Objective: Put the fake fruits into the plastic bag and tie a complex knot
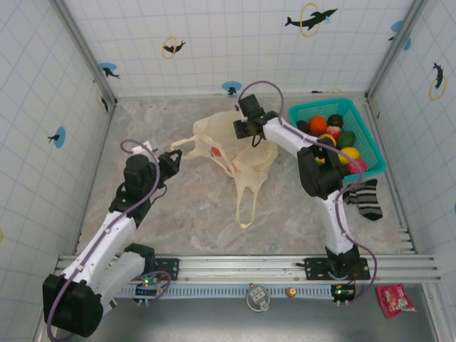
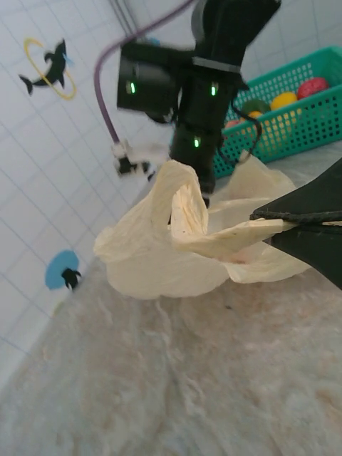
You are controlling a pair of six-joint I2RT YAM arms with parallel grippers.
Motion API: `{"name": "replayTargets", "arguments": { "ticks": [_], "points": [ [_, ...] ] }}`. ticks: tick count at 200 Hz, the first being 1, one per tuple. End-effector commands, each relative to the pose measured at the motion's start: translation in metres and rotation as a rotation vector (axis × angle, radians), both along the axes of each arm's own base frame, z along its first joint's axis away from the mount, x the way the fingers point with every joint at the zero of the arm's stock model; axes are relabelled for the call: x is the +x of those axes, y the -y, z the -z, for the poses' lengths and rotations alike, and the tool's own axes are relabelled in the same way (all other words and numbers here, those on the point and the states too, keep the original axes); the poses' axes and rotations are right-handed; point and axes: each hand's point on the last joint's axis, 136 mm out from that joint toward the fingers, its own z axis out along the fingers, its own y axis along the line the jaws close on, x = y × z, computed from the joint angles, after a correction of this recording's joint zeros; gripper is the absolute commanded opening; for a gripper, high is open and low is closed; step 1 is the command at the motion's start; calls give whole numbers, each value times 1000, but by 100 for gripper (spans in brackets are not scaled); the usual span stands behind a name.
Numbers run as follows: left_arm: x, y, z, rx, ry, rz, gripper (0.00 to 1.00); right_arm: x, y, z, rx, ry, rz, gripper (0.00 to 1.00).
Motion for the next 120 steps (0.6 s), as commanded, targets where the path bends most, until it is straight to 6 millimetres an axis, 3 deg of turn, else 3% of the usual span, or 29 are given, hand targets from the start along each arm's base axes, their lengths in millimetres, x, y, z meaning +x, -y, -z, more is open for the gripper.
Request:
{"name": "replayTargets", "arguments": {
  "ticks": [1, 8, 23, 47, 81, 120],
  "points": [
    [-4, -25, 27, -78, -95, -200, 0, -36, -16, -62, 173, 107, -109, 62],
    [-3, -22, 25, -100, -74, -199, 0, -53, -13, -71, 228, 124, -136, 63],
    [-4, -19, 24, -122, -64, -203, 0, -93, -13, -81, 375, 145, -210, 85],
    [-7, -10, 24, -99, -52, -182, 0, -135, -21, -78, 434, 143, -257, 88],
    [-11, -9, 26, -93, -47, -181, 0, -145, -51, -62, 420, 102, -280, 90],
    [-14, -11, 20, -97, -25, -182, 0, -127, -79, -34, 334, 64, -263, 90]
  ]
}}
